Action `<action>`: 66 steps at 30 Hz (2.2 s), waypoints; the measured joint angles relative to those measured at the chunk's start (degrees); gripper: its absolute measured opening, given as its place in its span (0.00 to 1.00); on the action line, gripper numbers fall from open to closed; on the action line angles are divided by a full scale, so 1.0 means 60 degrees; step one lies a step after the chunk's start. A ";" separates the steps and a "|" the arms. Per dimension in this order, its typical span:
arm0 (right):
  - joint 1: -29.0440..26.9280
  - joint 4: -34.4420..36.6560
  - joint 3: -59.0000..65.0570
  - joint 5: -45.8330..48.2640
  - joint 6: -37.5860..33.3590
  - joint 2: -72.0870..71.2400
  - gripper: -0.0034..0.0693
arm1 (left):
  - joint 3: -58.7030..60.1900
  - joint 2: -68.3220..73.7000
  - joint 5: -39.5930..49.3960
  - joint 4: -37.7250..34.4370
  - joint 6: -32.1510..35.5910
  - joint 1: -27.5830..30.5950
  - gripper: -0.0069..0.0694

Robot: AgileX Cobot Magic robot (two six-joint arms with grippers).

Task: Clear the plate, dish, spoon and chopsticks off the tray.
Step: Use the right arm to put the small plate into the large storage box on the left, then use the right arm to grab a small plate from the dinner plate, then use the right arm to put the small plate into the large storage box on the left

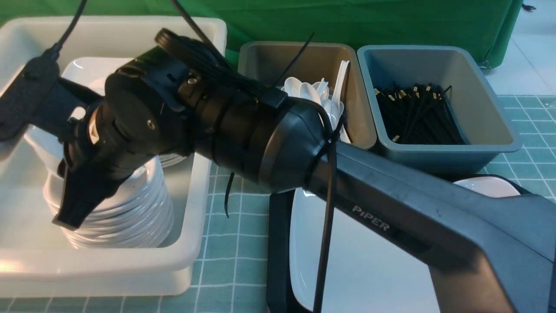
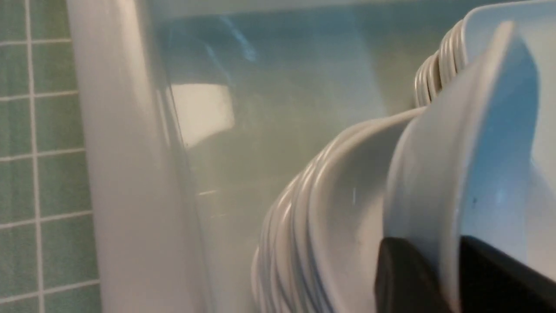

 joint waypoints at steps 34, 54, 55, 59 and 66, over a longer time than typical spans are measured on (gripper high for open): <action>-0.6928 -0.2806 0.9192 0.2588 0.3470 -0.6342 0.16 | 0.0141 0.2274 -0.0150 -0.3421 0.3281 0.0010 0.11; -0.8015 -0.2981 1.2214 -0.1247 0.3576 -0.4680 0.61 | 0.1204 0.2982 -0.1169 -0.4238 0.4184 0.0010 0.11; -0.8015 -0.3028 1.2214 -0.1340 0.3550 -0.4609 0.52 | 0.1204 0.2982 -0.1169 -0.4238 0.4184 0.0010 0.11; -0.7931 -0.3123 1.2170 -0.1605 0.3433 -0.4688 0.31 | 0.1204 0.2982 -0.1169 -0.4249 0.4184 0.0010 0.11; -0.7463 -0.2860 1.2145 -0.0908 0.3451 -0.6540 0.15 | 0.1204 0.2982 -0.1169 -0.4188 0.4145 0.0010 0.11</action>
